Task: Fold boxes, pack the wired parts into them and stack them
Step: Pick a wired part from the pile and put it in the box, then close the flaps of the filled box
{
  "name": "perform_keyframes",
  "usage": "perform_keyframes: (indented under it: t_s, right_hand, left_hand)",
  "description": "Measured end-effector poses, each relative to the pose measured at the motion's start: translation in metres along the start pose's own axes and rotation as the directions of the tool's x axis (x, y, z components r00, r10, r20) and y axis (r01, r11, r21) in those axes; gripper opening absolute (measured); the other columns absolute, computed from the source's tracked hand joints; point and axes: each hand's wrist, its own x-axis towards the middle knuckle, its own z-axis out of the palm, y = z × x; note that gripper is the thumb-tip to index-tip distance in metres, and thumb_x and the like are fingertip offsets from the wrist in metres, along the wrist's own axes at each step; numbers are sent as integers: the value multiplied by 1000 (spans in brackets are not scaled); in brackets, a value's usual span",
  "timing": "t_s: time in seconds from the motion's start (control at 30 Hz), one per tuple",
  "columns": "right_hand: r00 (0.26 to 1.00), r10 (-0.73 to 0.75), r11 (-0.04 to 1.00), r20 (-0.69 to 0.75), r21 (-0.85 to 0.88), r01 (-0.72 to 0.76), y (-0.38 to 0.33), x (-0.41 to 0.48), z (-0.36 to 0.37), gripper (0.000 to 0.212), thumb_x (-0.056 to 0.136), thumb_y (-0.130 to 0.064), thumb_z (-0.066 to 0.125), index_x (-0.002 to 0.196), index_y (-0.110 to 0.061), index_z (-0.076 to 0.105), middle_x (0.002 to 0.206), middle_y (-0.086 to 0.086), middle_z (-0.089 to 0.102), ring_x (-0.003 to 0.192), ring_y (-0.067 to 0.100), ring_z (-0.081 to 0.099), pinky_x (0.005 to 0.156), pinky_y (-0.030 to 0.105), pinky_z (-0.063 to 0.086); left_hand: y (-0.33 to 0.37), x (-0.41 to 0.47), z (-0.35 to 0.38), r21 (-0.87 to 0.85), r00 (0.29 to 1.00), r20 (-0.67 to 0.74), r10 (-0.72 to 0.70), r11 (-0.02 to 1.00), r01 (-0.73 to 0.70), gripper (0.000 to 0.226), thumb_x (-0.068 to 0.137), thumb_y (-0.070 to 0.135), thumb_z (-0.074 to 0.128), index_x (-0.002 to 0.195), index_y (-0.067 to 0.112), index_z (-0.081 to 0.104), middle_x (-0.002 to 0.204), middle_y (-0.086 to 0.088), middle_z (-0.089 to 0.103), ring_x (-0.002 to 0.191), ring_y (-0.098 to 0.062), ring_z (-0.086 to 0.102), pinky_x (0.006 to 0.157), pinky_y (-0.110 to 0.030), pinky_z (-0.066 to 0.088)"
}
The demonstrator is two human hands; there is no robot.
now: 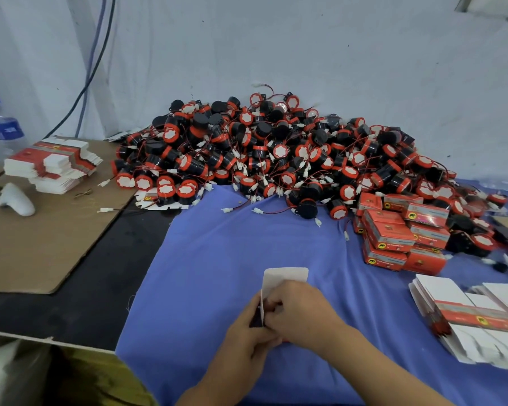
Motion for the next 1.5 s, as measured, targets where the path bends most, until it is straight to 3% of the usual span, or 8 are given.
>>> perform_keyframes:
  t_s: [0.13,0.2,0.33,0.47,0.57,0.77,1.0,1.5]
  right_hand:
    - [987,-120,987,105,-95,130,8,-3,4,25,89,-35,42,72,-27,58,105,-8,57,107,14,47,84,31,33]
    - [976,-169,972,136,-142,188,15,-8,7,26,93,-38,40,84,-33,64,115,-12,48,116,13,40,89,31,27]
    - [943,-286,948,-172,91,305,27,-23,14,19,95,-23,58,108,-34,67,127,-19,47,116,6,51,95,24,43]
    - [705,207,838,-678,495,229,44,-41,26,16,94,-21,63,99,-36,65,108,-14,62,101,8,63,83,11,45]
    - [785,518,469,-341,880,74,57,-40,41,16,96,-13,65,100,-29,64,99,-2,68,94,21,69,79,27,52]
    - [873,400,550,-279,835,15,59,-40,57,35,93,-24,71,120,-43,60,104,-12,69,92,8,69,77,27,58]
    - [902,282,667,-327,743,61,58,-41,61,42,99,-22,61,113,-61,55,106,-19,66,88,8,67,75,22,56]
    - [945,82,764,-317,629,145,68,-56,69,40,92,-34,60,130,-42,48,140,-16,53,121,11,59,99,41,51]
  left_hand:
    - [2,-5,-11,440,973,-27,228,877,-194,60,78,-13,61,108,37,76,128,24,65,111,-2,65,87,-23,56]
    - [-1,-3,-14,447,966,-52,252,871,-203,39,74,-7,68,64,30,67,124,19,68,106,-9,69,81,-25,54]
    - [0,1,-15,212,975,-170,143,972,-106,49,69,12,89,76,28,43,91,-8,66,87,-20,61,77,-39,54]
    - [4,-2,-13,270,981,-86,171,952,-143,49,80,4,80,118,27,60,123,0,68,119,-17,64,101,-30,52]
    - [1,-2,-11,555,958,-59,281,807,-203,41,87,7,74,122,26,64,135,21,58,125,-4,57,105,-23,47]
    - [2,0,-8,699,954,53,296,671,-247,31,91,28,64,122,34,60,137,21,50,124,-7,55,96,-15,48]
    - [4,9,-9,441,972,-164,171,894,-83,24,90,22,69,96,38,52,118,19,68,108,-8,69,86,-32,60]
    - [-3,-3,-11,648,983,-13,181,750,-129,60,88,37,62,144,42,39,137,31,47,129,0,49,105,-30,48]
